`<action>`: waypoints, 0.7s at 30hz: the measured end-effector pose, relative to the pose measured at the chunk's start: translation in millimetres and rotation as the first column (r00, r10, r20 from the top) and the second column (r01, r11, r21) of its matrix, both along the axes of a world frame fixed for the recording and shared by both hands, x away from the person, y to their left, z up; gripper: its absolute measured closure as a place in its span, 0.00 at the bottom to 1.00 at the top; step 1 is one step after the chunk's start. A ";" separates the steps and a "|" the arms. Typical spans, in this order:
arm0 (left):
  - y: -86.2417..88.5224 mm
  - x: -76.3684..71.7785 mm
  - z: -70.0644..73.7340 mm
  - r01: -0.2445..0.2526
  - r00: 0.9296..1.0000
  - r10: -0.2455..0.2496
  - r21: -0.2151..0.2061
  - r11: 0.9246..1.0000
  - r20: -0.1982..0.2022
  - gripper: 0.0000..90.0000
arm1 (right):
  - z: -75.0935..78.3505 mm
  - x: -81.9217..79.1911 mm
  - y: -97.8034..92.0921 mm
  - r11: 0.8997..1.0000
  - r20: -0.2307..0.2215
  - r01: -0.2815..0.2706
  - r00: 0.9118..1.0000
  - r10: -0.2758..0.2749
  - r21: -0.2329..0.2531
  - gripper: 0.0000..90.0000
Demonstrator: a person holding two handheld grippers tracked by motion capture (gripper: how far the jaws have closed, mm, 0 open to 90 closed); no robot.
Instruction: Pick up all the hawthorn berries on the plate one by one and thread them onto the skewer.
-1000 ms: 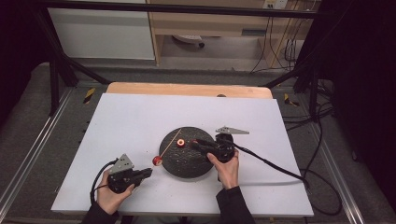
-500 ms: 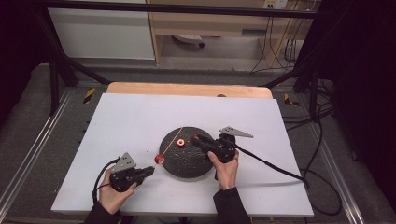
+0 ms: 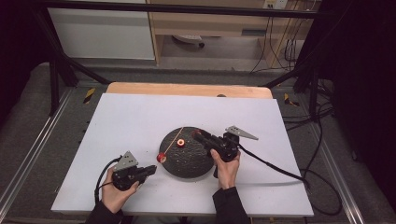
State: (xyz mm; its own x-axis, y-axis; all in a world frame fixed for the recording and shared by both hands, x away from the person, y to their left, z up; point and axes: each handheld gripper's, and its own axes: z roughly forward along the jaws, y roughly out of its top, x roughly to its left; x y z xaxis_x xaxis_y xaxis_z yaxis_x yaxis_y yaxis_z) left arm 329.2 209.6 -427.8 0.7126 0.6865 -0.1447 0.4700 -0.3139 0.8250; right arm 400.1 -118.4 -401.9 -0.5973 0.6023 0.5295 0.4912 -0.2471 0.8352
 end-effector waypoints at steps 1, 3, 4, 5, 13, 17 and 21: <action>-0.5 0.0 0.3 0.001 1.000 -0.001 0.001 1.000 0.001 0.98 | 0.5 0.3 -0.3 1.000 0.003 0.004 1.000 -0.004 0.007 0.69; -1.5 0.2 1.1 0.002 1.000 -0.002 0.000 1.000 0.003 0.98 | 1.6 1.0 -0.6 1.000 0.016 0.012 1.000 -0.012 0.022 0.69; -1.8 0.3 1.3 0.001 1.000 -0.001 0.000 1.000 0.003 0.98 | 2.8 1.2 -0.9 0.999 0.019 0.016 1.000 -0.016 0.036 0.69; -2.4 0.4 1.8 0.001 1.000 -0.001 -0.001 1.000 0.004 0.98 | 4.7 1.7 -2.0 0.999 0.028 0.026 0.999 -0.028 0.047 0.69; -6.5 -1.0 3.9 0.004 1.000 -0.004 -0.009 1.000 0.011 0.98 | 8.6 4.9 -3.2 0.993 0.052 0.054 0.997 -0.060 0.102 0.69; -9.3 -0.8 4.9 0.006 1.000 -0.006 -0.014 1.000 0.012 0.98 | 8.6 8.8 -3.1 0.990 0.060 0.071 0.995 -0.079 0.125 0.69; -11.7 -1.2 5.3 0.012 1.000 -0.012 -0.015 1.000 0.015 0.98 | 9.3 11.5 -3.1 0.985 0.072 0.087 0.992 -0.099 0.149 0.69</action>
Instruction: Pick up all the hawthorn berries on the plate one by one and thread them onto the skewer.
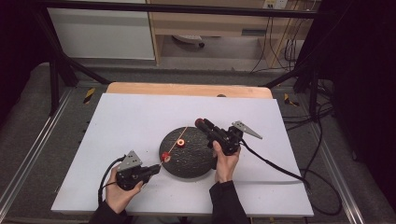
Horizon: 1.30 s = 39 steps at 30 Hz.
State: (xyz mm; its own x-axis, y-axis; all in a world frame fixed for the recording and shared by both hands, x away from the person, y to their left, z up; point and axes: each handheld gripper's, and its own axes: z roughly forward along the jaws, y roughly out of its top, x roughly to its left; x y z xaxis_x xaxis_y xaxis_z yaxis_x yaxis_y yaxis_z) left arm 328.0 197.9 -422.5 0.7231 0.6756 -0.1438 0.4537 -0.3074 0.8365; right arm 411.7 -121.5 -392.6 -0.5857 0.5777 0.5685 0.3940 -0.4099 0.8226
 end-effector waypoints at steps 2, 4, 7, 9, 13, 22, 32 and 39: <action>-0.7 0.0 0.0 0.001 1.000 -0.001 -0.001 1.000 0.000 0.98 | -0.1 1.4 -0.2 1.000 0.007 0.004 1.000 -0.004 0.009 0.69; -1.2 0.0 0.3 0.001 1.000 -0.001 0.000 1.000 0.000 0.98 | 0.0 2.7 -0.1 1.000 0.014 0.010 1.000 -0.010 0.017 0.69; -2.3 -0.3 1.1 0.004 1.000 -0.004 0.000 1.000 0.002 0.98 | -0.1 3.6 0.0 1.000 0.020 0.016 1.000 -0.016 0.024 0.69; -3.6 -0.6 1.6 0.003 1.000 -0.003 -0.003 1.000 0.004 0.98 | 0.0 4.6 0.1 0.999 0.024 0.023 0.999 -0.024 0.038 0.69; -5.5 -0.8 2.0 0.008 1.000 -0.008 -0.005 1.000 0.007 0.98 | 0.0 5.8 0.2 0.998 0.026 0.026 0.999 -0.028 0.050 0.69; -12.3 -1.3 4.6 0.020 1.000 -0.019 -0.014 1.000 0.013 0.98 | -2.8 8.2 2.6 0.995 0.033 0.045 0.998 -0.048 0.087 0.69; -17.6 -0.6 6.2 0.026 1.000 -0.026 -0.017 1.000 0.017 0.98 | -5.5 7.1 4.9 0.992 0.049 0.047 0.997 -0.053 0.115 0.69; -19.5 0.3 6.9 0.027 0.999 -0.026 -0.018 0.999 0.018 0.98 | -6.9 6.0 6.3 0.991 0.052 0.045 0.997 -0.052 0.123 0.69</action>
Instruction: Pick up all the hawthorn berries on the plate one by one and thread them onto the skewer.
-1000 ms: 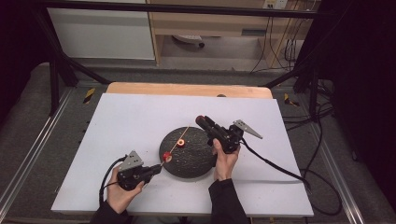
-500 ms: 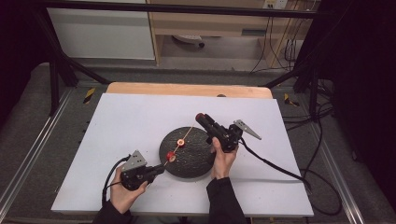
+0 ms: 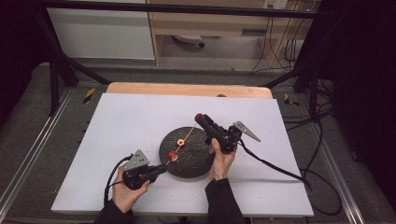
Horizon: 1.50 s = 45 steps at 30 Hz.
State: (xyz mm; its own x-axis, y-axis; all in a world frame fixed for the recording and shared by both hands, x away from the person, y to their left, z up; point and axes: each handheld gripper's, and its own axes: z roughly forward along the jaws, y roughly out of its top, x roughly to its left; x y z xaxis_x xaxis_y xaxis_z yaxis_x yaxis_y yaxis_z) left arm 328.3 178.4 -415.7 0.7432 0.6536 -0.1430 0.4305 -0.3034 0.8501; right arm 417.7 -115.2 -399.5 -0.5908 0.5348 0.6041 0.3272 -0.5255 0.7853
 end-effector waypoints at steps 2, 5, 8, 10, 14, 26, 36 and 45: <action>-0.2 0.4 -0.1 -0.003 1.000 0.003 -0.003 1.000 0.000 0.98 | 0.0 -0.3 0.1 1.000 -0.001 -0.002 1.000 0.002 0.002 0.69; -1.1 0.8 -0.1 -0.009 1.000 0.009 -0.010 1.000 -0.001 0.98 | -0.5 -0.4 0.2 1.000 0.002 -0.006 1.000 0.006 0.003 0.69; -3.8 0.8 0.5 -0.009 1.000 0.009 -0.017 1.000 0.001 0.98 | -1.3 -0.4 1.0 1.000 0.001 -0.007 1.000 0.007 0.007 0.69; -6.5 0.8 1.2 -0.013 1.000 0.013 -0.021 1.000 0.004 0.98 | -1.8 -0.6 1.4 1.000 0.001 -0.009 1.000 0.009 0.013 0.69; -11.6 1.6 3.1 -0.027 1.000 0.027 -0.028 0.999 0.005 0.98 | -3.0 -1.3 2.1 1.000 0.007 -0.011 1.000 0.011 0.011 0.69; -26.4 9.5 12.9 -0.053 0.999 0.054 -0.051 0.997 0.005 0.99 | -5.6 -4.1 3.7 1.000 0.001 -0.031 1.000 0.031 -0.004 0.69; -35.7 23.2 20.2 -0.047 0.999 0.047 -0.062 0.997 0.007 0.98 | -6.9 -7.5 4.6 0.999 -0.003 -0.045 0.999 0.045 -0.027 0.69; -41.8 32.1 23.2 -0.037 0.999 0.037 -0.068 0.997 0.006 0.98 | -8.5 -13.0 5.4 0.997 0.000 -0.058 0.998 0.058 -0.059 0.69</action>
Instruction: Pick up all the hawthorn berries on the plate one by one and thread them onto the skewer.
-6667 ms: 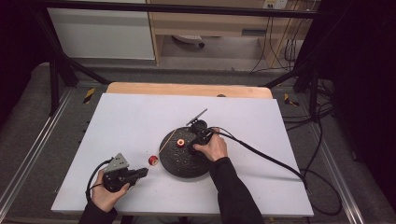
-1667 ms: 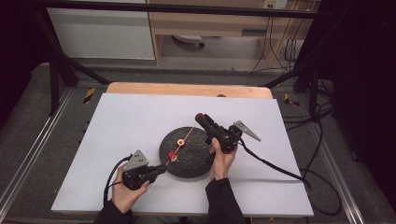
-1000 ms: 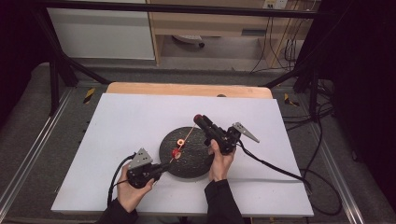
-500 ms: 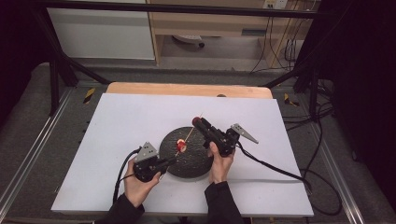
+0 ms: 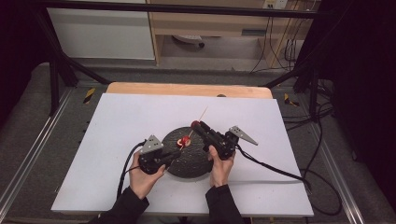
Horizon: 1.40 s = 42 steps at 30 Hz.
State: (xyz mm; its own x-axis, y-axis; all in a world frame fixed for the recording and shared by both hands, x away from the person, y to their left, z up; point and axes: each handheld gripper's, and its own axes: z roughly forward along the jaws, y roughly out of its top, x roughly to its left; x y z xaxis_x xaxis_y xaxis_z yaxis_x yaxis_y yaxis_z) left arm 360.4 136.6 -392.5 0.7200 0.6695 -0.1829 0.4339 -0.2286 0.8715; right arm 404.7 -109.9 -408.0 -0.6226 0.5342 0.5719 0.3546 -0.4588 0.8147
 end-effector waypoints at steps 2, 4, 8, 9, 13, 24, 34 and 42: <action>-1.5 1.7 0.3 0.001 1.000 -0.001 0.002 1.000 0.000 0.98 | -0.9 -1.2 0.5 1.000 0.000 -0.006 1.000 0.006 -0.006 0.69; -2.9 3.5 0.0 0.000 1.000 0.000 0.003 1.000 0.000 0.98 | -2.0 -2.4 1.4 1.000 -0.001 -0.003 1.000 0.003 -0.013 0.69; -5.1 5.9 -0.4 -0.001 1.000 0.001 0.001 1.000 -0.002 0.99 | -4.2 -3.0 2.3 1.000 -0.002 -0.010 1.000 0.010 -0.026 0.69; -5.3 6.4 -0.8 0.001 1.000 -0.001 0.004 1.000 -0.002 0.98 | -4.4 -3.4 2.4 1.000 -0.004 -0.010 1.000 0.010 -0.029 0.69; -4.3 6.0 -1.6 0.006 1.000 -0.006 0.005 1.000 0.001 0.98 | -4.9 -4.7 2.4 0.999 -0.003 -0.015 1.000 0.015 -0.043 0.69; 8.8 3.5 -4.6 0.019 1.000 -0.019 0.022 1.000 0.002 0.99 | 1.7 -5.5 -8.2 0.986 -0.016 -0.039 0.999 0.037 -0.162 0.48; 29.5 -4.4 -7.9 0.034 0.999 -0.034 0.053 0.998 -0.006 0.99 | 4.6 -4.0 -20.6 0.912 -0.070 -0.090 0.995 0.068 -0.401 0.17; 49.5 -13.2 -13.6 0.044 0.999 -0.043 0.078 0.996 -0.019 0.98 | 5.2 -4.7 -27.4 0.823 -0.139 -0.151 0.986 0.089 -0.547 0.05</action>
State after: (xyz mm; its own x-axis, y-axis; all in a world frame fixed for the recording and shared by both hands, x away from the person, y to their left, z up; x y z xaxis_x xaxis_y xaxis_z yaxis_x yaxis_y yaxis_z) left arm 347.2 186.1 -406.1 0.7461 0.6502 -0.1435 0.4367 -0.3151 0.8426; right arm 400.0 -137.2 -402.8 -0.6575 0.7048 0.2663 0.4725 0.1103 0.8744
